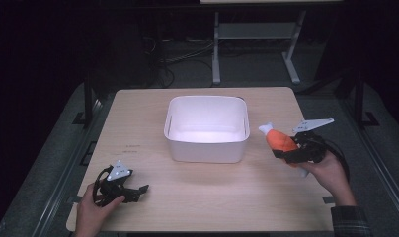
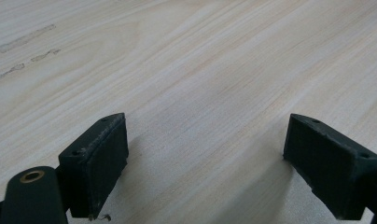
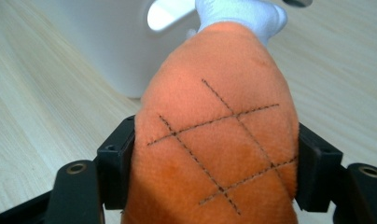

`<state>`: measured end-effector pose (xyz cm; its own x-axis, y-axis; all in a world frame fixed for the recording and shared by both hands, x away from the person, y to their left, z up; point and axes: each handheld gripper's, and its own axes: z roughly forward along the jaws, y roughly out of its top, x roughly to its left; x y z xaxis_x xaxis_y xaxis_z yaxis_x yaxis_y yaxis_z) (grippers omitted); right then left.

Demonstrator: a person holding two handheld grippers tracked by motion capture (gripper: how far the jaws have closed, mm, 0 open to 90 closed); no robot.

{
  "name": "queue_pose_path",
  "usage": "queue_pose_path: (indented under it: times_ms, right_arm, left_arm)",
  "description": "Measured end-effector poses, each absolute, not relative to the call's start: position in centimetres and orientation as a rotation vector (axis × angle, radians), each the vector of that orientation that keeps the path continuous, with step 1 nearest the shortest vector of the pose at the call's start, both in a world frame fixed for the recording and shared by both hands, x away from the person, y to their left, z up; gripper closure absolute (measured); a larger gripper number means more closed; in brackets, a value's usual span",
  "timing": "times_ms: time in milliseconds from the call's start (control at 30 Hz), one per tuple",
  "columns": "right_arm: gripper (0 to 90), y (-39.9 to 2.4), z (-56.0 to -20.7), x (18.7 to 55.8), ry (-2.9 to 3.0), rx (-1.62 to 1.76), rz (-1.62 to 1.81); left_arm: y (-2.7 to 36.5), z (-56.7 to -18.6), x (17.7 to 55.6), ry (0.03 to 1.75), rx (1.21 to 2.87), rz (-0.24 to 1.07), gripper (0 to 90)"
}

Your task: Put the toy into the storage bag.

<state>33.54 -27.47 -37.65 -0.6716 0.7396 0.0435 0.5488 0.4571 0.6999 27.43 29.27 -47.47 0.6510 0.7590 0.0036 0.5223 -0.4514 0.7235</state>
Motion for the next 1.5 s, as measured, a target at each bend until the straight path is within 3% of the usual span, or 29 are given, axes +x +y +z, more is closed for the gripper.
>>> queue_pose_path:
  times_ms: [600,1500]
  right_arm:
    - [28.9,-26.8,-34.1,34.9,2.476,0.963,1.096]
    - [28.1,-22.4,-31.3,37.1,2.600,0.723,1.143]
  left_arm:
    - [29.2,-47.5,27.4,0.992,2.154,0.428,13.1]
    - [29.3,-47.5,27.4,0.988,2.159,0.430,13.1]
